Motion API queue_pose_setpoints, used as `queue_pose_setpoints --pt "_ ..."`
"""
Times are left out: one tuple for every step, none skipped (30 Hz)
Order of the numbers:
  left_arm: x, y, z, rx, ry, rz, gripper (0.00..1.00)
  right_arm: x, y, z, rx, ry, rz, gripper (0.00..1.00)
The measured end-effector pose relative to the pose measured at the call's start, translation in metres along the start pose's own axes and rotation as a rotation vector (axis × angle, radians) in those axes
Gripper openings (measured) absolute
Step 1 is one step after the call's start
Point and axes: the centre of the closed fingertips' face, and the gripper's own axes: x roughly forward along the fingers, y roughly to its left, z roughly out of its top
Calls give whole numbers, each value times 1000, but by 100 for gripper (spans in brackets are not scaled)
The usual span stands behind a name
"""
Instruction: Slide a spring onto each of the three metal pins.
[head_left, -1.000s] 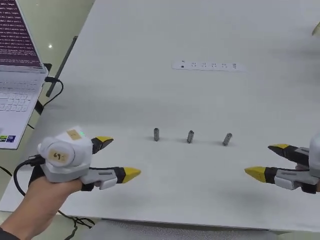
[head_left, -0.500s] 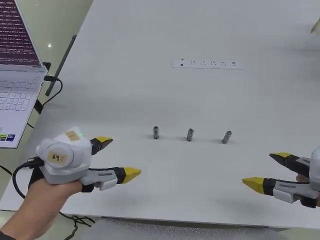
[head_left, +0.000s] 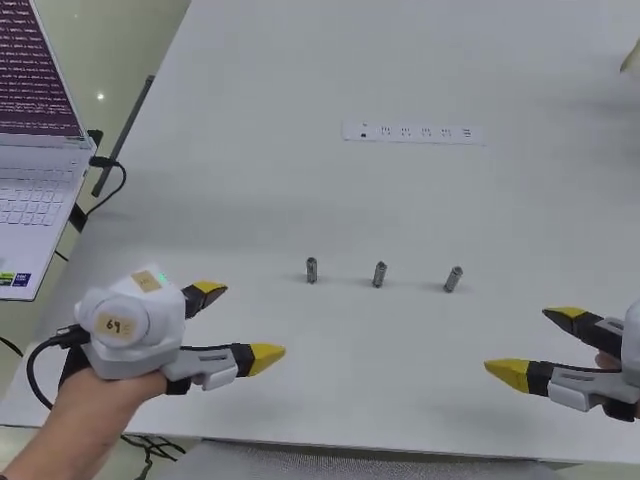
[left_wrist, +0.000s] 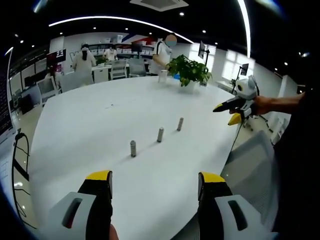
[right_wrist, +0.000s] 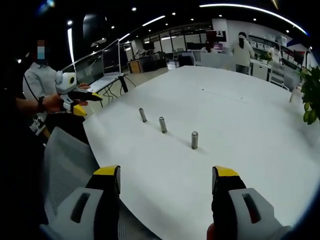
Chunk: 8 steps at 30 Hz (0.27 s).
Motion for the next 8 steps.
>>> queue_pose_setpoints --pt "0 0 0 0 -1 -1 66 0 0 0 -1 0 1 74" --pt "0 0 1 -1 -3 1 66 0 0 1 -2 -1 1 74" --pt "0 0 1 -2 -4 0 66 0 0 1 -3 -2 1 74" --pt "0 0 2 -2 -4 2 66 0 0 2 -3 -4 1 74" --pt "0 0 2 -2 -6 3 66 -1 -1 2 -4 -6 -1 74" --pt "0 0 2 -2 -6 3 66 -1 -1 3 -4 -7 -2 74" --pt "0 0 3 -2 -7 4 66 -1 0 3 -5 -8 -1 74" --pt "0 0 2 -3 -8 4 66 0 0 4 -7 -8 -1 74"
